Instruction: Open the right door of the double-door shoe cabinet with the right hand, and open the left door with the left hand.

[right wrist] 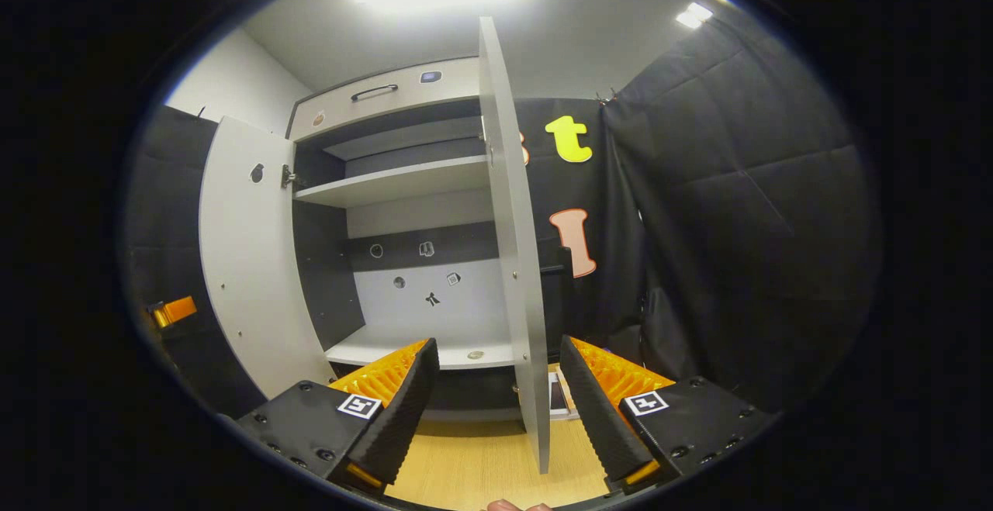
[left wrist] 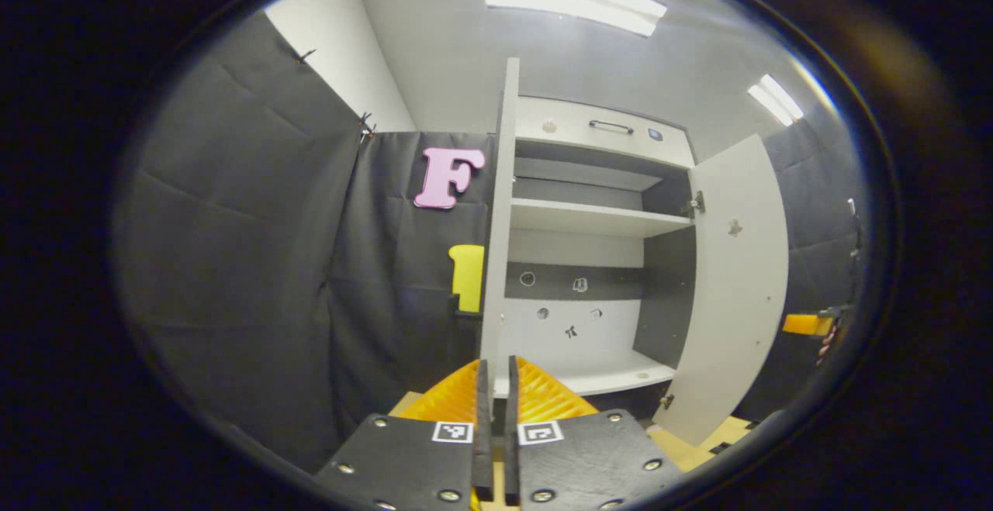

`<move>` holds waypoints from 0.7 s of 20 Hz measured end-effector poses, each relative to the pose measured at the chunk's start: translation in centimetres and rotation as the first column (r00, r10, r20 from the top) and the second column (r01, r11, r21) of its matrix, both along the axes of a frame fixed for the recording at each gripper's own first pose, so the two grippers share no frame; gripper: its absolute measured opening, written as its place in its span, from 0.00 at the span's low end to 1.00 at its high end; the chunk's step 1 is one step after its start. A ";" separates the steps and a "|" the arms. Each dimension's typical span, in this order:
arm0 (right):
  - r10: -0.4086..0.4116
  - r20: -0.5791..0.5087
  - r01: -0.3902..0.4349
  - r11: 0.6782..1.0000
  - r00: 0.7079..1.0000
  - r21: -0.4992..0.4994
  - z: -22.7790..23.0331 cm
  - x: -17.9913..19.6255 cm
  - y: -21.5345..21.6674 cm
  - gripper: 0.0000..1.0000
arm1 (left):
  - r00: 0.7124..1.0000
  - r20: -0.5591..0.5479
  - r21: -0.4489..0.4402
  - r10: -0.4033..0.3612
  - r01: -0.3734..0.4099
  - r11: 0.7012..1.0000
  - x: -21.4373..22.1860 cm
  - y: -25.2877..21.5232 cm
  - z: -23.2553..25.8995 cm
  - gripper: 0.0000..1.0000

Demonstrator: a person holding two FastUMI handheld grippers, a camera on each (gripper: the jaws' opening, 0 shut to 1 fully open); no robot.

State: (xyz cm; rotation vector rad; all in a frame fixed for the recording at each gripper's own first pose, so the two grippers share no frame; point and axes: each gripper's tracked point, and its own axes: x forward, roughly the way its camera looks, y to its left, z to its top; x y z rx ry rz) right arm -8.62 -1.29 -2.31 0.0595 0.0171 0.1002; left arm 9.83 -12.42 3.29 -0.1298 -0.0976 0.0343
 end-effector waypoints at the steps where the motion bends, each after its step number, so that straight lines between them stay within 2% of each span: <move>1: -0.003 -0.009 0.003 1.000 1.000 0.018 -0.6 -0.1 0.3 0.98 | 1.000 -0.005 -0.027 -0.008 0.008 1.000 0.0 -0.7 -1.0 0.14; 3: -0.005 -0.039 0.008 0.998 0.999 0.059 -2.0 -0.2 0.5 0.98 | 0.999 -0.024 -0.047 -0.027 0.026 0.999 -0.3 -2.0 -2.4 0.29; 7: -0.015 -0.094 0.023 0.996 0.995 0.081 -4.2 -0.8 0.3 0.98 | 0.997 -0.071 -0.007 0.018 -0.019 1.000 -0.6 -1.5 -4.5 0.37; 10: -0.021 -0.082 0.023 0.999 0.996 0.024 -4.3 -1.3 0.4 0.98 | 0.996 -0.087 0.004 0.006 -0.005 1.000 -1.2 -2.1 -5.3 1.00; 13: -0.028 -0.058 0.027 1.000 0.998 -0.015 -4.2 -1.6 0.8 0.98 | 0.998 -0.070 0.030 0.002 0.000 1.000 -1.0 -2.7 -5.3 0.98; 14: -0.023 -0.050 0.022 1.000 0.998 -0.017 -4.0 -1.6 1.2 0.92 | 0.999 -0.051 0.033 0.000 0.002 0.999 -1.1 -3.0 -5.2 1.00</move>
